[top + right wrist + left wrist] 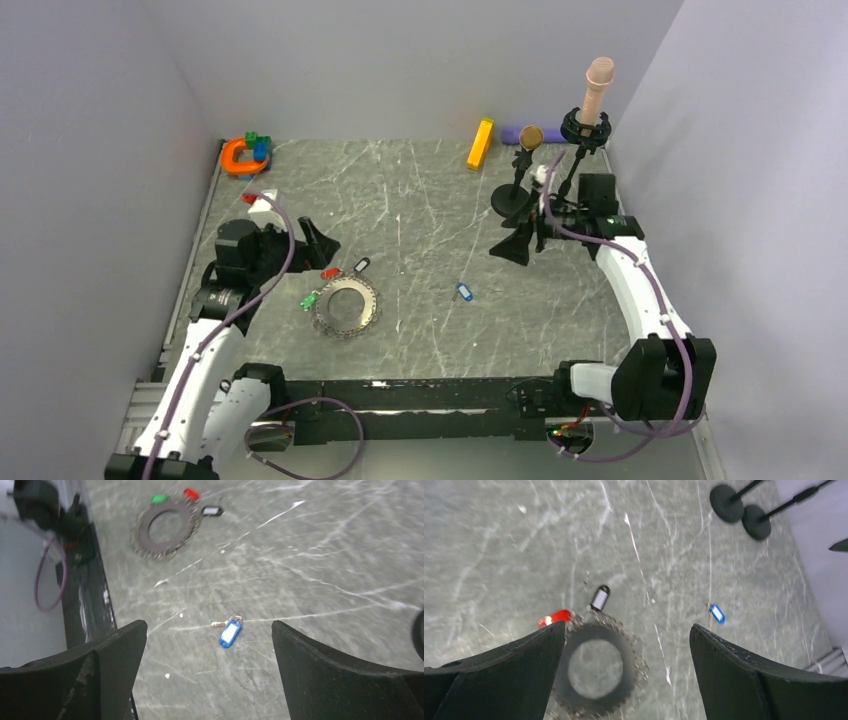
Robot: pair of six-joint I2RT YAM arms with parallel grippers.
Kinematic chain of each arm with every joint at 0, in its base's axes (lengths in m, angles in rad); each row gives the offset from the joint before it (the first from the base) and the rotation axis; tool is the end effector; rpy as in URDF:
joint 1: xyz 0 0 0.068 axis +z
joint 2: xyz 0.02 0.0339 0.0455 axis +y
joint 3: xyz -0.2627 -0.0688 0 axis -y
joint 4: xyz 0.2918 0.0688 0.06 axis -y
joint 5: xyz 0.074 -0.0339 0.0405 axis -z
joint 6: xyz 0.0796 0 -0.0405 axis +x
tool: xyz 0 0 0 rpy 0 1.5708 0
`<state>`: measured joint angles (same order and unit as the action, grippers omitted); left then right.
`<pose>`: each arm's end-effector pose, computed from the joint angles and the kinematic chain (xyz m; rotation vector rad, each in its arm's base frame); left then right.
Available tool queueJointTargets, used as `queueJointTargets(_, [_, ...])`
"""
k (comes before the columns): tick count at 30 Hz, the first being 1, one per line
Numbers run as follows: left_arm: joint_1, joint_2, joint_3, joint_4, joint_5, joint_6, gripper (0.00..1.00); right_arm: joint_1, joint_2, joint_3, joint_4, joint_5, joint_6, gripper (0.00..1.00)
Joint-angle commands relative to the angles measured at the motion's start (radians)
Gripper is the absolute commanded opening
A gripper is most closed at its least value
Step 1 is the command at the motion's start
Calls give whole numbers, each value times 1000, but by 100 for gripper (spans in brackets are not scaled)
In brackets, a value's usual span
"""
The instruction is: Put the keys on the keyring
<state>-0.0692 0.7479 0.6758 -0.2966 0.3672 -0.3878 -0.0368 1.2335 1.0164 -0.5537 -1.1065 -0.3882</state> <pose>0.2585 -0.0466 0.2775 -0.0643 1.9694 -0.6571 0.3120 0.0597 0.2807 -0.8460 1.8393 1.0079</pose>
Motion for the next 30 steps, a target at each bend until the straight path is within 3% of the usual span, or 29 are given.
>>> queueJointTargets(1, [-166,21,131,-197,-175,9,98,77,45,29,-251,-25,-381,100])
queueJointTargets(8, [-355,105,156,-252,-332,-83,98,103,95,43,-182,166,-276,100])
queueJointTargets(17, [-596,275,190,-310,-580,-297,98,116,81,15,-138,179,-240,100])
queueJointTargets(25, [-682,530,302,-425,-737,-471,99,126,87,7,-125,192,-233,100])
queueJointTargets(30, [-683,600,291,-353,-727,-497,95,135,87,2,-120,196,-232,100])
